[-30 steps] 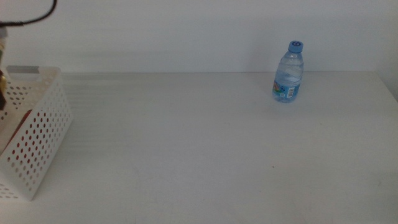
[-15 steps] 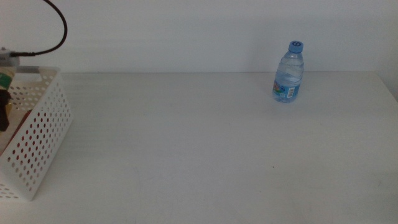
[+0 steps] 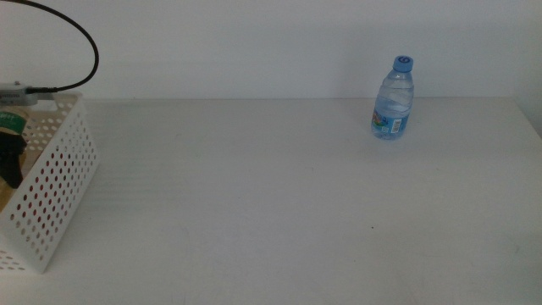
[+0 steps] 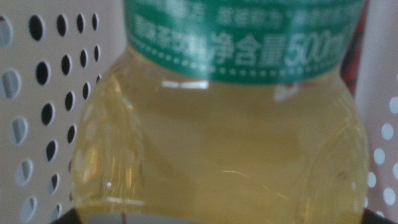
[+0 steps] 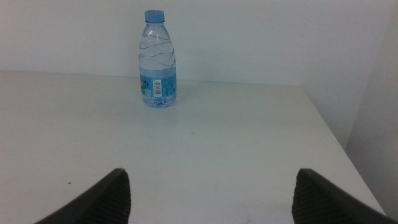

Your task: Use arms to grab the bottles and put them into the dustbin to the left of the table.

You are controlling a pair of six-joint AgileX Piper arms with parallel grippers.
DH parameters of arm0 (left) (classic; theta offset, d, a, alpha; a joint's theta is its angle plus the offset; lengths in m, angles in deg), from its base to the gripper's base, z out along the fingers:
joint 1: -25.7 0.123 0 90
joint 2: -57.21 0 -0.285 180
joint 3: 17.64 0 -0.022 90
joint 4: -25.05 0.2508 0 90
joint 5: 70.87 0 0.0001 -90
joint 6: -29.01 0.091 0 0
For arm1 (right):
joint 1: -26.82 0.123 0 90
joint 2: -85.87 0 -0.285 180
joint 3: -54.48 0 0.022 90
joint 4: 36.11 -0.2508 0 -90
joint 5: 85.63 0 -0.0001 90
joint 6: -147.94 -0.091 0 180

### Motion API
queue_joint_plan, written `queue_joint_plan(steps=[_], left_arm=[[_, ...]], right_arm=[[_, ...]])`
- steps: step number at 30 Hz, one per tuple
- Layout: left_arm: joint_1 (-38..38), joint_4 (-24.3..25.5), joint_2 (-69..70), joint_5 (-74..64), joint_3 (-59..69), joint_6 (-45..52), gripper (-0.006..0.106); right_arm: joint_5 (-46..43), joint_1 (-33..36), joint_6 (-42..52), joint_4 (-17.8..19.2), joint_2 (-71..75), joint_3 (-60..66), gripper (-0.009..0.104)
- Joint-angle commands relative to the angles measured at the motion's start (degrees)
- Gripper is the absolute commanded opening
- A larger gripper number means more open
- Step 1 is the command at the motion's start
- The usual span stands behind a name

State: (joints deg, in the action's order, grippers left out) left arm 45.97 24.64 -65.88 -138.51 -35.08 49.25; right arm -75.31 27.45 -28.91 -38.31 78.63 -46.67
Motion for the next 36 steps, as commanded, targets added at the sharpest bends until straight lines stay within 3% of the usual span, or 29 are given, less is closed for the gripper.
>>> queue_joint_plan(steps=[1,5,6,16,21,31,36], left_arm=[[-0.14,-0.6,3.85,0.91,-2.21,-0.71,0.049],[-0.14,-0.6,3.85,0.91,-2.21,-0.66,0.086],[-0.14,-0.6,3.85,0.91,-2.21,-0.5,0.091],[-0.14,-4.07,5.82,-1.72,-5.09,-2.57,0.09],[-1.2,-12.38,11.87,-0.44,-6.22,-3.04,0.09],[-14.11,-20.84,27.32,10.49,2.57,-0.37,0.089],[-20.16,-21.56,36.35,18.48,12.05,0.32,0.087]], right_arm=[[-4.22,-0.35,0.3,0.37,1.58,-0.45,0.068],[-4.22,-0.35,0.3,0.37,1.58,-0.45,0.068],[-4.22,-0.35,0.3,0.37,1.58,-0.45,0.068],[-4.22,-0.35,0.3,0.37,1.58,-0.45,0.068],[-4.22,-0.35,0.3,0.37,1.58,-0.45,0.068],[-4.22,-0.35,0.3,0.37,1.58,-0.45,0.068],[-4.22,-0.35,0.3,0.37,1.58,-0.45,0.068]])
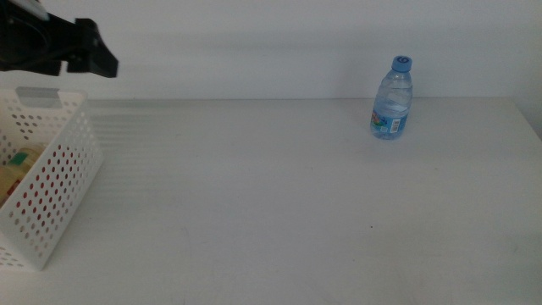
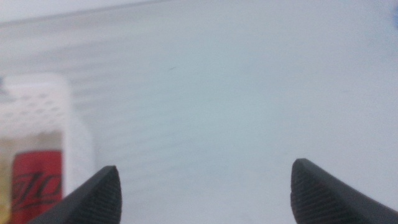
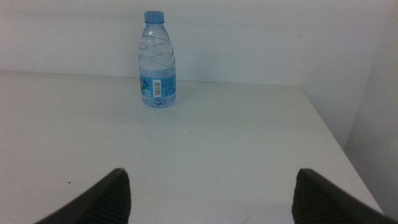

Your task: Use arms to grab the bottles and put them into the dustbin to the left of the table.

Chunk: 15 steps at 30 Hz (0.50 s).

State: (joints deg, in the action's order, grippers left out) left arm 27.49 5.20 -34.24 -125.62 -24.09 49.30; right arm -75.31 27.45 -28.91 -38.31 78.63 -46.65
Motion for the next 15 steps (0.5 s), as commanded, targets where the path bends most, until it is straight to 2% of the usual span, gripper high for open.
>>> queue_joint_plan(steps=[1,5,11,15], left_arm=[[-2.75,-2.12,6.03,6.78,2.5,0.9,0.086],[-7.65,-2.29,11.63,10.42,8.71,5.07,0.086],[-13.11,-4.07,18.93,13.32,15.34,5.4,0.086],[-17.92,-1.38,23.65,22.21,22.81,4.77,0.086]], right_arm=[[-4.22,-0.35,0.3,0.37,1.58,-0.47,0.068],[-4.22,-0.35,0.3,0.37,1.58,-0.47,0.068],[-4.22,-0.35,0.3,0.37,1.58,-0.47,0.068],[-4.22,-0.35,0.3,0.37,1.58,-0.47,0.068]])
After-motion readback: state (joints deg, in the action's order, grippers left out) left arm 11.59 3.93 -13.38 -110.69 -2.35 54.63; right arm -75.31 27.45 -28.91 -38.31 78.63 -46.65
